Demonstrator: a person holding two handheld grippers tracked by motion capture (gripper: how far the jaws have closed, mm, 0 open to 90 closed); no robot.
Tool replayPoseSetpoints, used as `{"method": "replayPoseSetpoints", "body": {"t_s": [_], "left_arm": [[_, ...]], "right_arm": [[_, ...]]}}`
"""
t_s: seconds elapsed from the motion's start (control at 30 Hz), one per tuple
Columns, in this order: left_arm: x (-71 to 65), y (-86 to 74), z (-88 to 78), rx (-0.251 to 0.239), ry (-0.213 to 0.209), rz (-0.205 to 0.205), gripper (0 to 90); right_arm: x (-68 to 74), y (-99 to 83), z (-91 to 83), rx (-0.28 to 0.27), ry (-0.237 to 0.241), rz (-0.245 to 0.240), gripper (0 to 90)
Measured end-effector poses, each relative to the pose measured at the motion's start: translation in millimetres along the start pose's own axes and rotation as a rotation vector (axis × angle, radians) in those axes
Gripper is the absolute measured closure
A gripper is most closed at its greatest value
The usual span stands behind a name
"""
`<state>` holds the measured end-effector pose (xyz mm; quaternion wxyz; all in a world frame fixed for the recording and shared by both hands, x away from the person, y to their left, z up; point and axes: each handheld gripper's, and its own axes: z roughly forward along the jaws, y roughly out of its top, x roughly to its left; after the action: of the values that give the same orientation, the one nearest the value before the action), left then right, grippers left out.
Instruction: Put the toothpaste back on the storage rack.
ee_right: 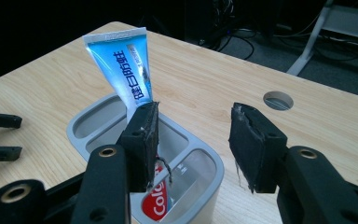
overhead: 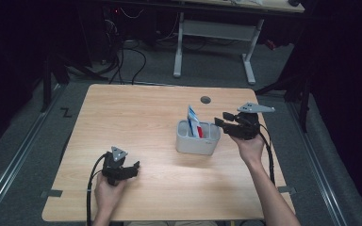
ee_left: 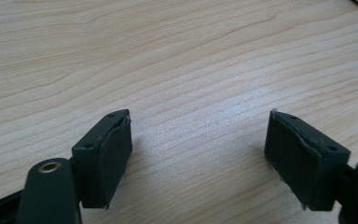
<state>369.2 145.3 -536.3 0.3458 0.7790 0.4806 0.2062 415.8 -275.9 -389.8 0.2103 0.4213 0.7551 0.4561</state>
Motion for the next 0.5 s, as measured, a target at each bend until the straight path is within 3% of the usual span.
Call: {"method": "replayPoseSetpoints", "body": {"t_s": [0.5], "left_arm": [[0.0,0.0,0.0,0.0,0.0,0.0,23.5]], "right_arm": [[-6.2,-8.1,-22.1,-0.05,-0.03,0.024,53.9]]}}
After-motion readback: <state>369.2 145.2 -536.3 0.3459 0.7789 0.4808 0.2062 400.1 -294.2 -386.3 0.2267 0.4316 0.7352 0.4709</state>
